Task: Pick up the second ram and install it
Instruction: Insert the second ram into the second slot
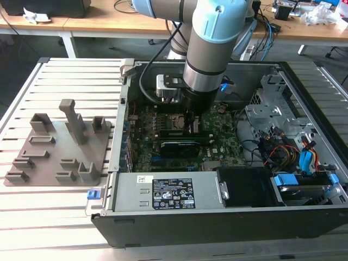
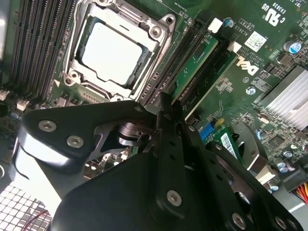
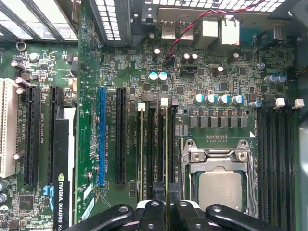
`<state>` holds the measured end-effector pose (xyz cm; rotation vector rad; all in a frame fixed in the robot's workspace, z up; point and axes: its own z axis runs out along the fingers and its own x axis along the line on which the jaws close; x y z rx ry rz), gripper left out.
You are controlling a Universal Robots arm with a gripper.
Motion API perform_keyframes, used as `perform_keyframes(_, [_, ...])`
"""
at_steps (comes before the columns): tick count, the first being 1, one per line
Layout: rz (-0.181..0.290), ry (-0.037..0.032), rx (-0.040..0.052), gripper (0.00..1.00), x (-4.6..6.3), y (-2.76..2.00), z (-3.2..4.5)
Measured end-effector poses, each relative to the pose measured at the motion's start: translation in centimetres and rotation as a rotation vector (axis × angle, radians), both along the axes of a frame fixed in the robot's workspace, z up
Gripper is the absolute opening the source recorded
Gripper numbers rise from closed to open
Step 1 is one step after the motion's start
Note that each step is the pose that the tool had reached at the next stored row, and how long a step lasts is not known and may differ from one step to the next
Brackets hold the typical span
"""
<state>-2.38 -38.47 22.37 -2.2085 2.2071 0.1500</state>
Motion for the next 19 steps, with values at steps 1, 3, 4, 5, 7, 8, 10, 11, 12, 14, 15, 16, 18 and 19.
perform_keyframes(1, [0.0, 0.0001, 0.0, 0.14, -0.09, 0.0, -0.04])
perform_keyframes(3, [0.0, 0.0, -0.0002, 0.14, -0.24, 0.0, -0.17])
perform_keyframes(4, [0.0, 0.0001, -0.0003, 0.14, -0.24, 0.0, -0.19])
perform_keyframes(5, [0.0, 0.0002, -0.0003, 0.14, -0.25, 0.0, -0.19])
perform_keyframes(7, [0.0, 0.0004, -0.0008, 0.14, -0.25, 0.0, -0.2])
perform_keyframes(8, [0.0, 0.0002, -0.0009, 0.14, -0.2, 0.02, -0.01])
perform_keyframes(10, [0.0, 0.0002, -0.0019, 0.14, -0.18, 0.01, 0.22])
perform_keyframes(11, [0.0, 0.0003, -0.0022, 0.14, -0.18, 0.01, 0.22])
perform_keyframes(12, [0.0, 0.0005, -0.0025, 0.14, -0.17, 0.0, 0.23])
perform_keyframes(14, [0.0, 0.0023, -0.0032, 0.14, -0.08, 0.0, 0.13])
perform_keyframes(15, [0.0, 0.0026, -0.0034, 0.14, -0.06, 0.0, 0.09])
perform_keyframes(16, [0.0, 0.0033, -0.004, 0.14, -0.03, 0.01, 0.02])
perform_keyframes(18, [0.0, 0.0044, -0.0051, 0.14, -0.03, 0.0, -0.13])
perform_keyframes(19, [0.0, 0.0048, -0.0055, 0.14, -0.03, 0.01, -0.19])
